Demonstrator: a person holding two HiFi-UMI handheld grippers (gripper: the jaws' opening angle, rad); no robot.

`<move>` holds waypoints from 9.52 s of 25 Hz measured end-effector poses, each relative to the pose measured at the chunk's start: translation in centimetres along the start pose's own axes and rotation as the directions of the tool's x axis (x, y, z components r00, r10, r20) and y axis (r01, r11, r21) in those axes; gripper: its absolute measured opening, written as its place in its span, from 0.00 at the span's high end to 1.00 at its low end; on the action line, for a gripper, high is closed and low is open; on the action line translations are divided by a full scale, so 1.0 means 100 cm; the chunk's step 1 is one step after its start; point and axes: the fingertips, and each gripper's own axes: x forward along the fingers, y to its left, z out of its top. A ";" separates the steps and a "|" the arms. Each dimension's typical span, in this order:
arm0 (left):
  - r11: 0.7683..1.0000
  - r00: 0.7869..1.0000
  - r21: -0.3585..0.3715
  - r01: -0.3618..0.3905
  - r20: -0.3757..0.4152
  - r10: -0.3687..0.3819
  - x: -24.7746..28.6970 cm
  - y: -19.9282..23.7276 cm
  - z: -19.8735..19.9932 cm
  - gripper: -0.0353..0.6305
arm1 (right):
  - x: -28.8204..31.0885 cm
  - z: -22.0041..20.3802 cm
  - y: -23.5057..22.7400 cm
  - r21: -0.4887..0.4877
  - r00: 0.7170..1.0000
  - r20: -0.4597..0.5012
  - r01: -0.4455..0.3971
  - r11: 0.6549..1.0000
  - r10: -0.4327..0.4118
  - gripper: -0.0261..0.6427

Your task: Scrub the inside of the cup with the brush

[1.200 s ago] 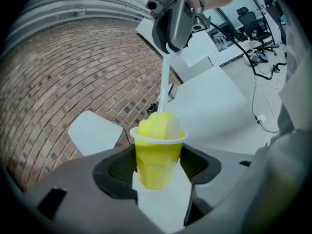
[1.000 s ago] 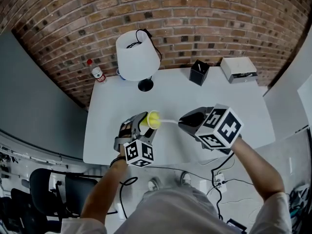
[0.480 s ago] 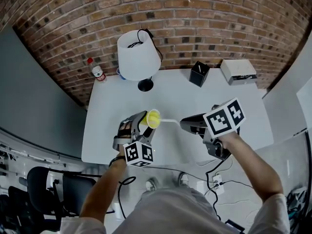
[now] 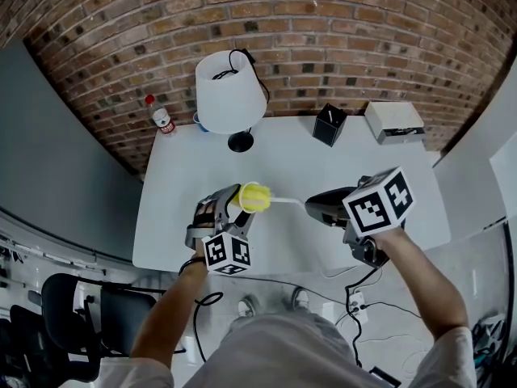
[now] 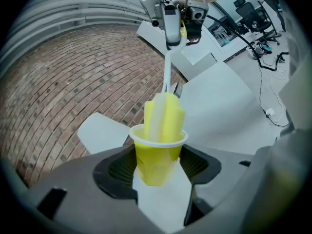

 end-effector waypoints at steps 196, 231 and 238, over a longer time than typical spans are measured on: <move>0.979 0.983 0.089 0.184 -0.041 -0.181 -0.001 -0.018 0.015 0.52 | 0.015 -0.009 0.012 -0.483 0.987 -0.019 0.132 0.866 -0.161 0.92; 0.983 0.993 0.147 0.112 0.010 -0.114 0.005 -0.025 0.025 0.52 | 0.006 -0.022 -0.007 0.155 0.999 0.041 -0.001 0.988 -0.005 0.92; 0.985 0.993 0.130 0.113 0.021 -0.116 0.007 -0.027 0.029 0.52 | 0.001 -0.022 -0.004 0.000 0.996 0.006 0.085 0.996 -0.085 0.92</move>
